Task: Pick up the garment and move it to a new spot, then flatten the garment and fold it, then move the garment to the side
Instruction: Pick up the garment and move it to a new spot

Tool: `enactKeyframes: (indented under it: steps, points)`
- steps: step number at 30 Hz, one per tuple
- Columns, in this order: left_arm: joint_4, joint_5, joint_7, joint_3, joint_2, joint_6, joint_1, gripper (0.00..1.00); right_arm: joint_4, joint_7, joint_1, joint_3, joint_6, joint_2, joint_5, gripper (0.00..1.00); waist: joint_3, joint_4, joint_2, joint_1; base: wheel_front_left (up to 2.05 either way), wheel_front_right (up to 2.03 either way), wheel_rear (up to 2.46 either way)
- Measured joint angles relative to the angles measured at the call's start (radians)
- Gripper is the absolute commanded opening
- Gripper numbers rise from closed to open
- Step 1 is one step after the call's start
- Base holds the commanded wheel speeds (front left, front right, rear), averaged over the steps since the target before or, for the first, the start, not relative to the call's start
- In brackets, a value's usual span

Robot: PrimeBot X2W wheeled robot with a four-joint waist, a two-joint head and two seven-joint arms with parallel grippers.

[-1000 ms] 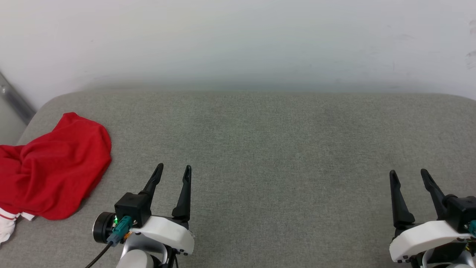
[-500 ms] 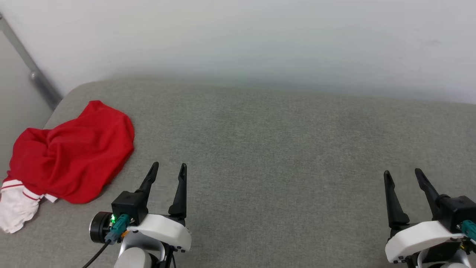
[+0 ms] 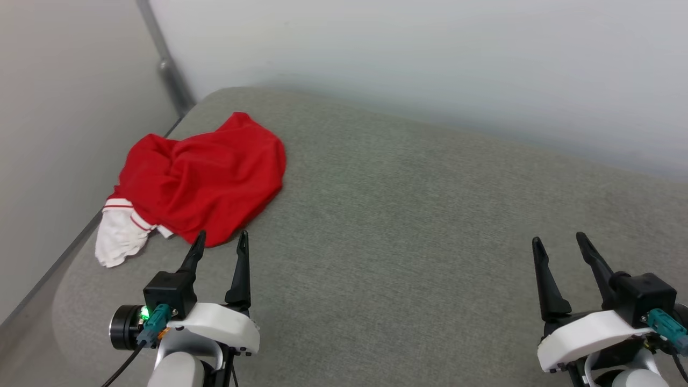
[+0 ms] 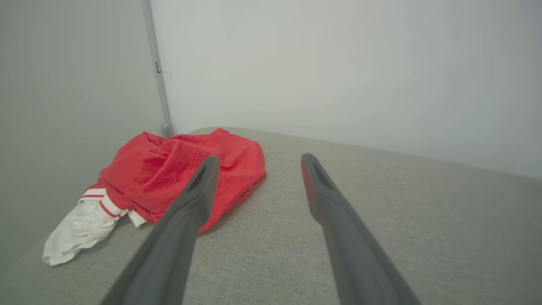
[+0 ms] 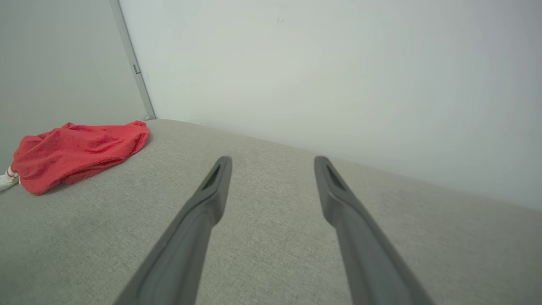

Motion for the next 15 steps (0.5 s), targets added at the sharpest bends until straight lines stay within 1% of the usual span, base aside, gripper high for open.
enactKeyframes:
  steps: [8,11,15]
  points:
    - [-0.007,0.003,0.000,0.020,0.018,0.016,0.003,1.00,-0.001,-0.007,-0.023,0.044,0.000,0.000,0.002,1.00,0.007,0.129,0.0000,0.0000,0.00,0.00,0.00]
    - [-0.011,0.002,0.000,0.029,0.027,0.021,0.006,1.00,-0.004,-0.007,-0.032,0.057,0.000,0.000,0.002,1.00,0.011,0.161,0.0000,0.0000,0.00,0.00,0.00]
    - [-0.014,-0.003,0.000,0.033,0.027,0.024,0.007,1.00,-0.008,-0.006,-0.038,0.062,0.000,0.000,-0.011,1.00,0.021,0.185,0.0000,0.0000,0.00,0.00,0.00]
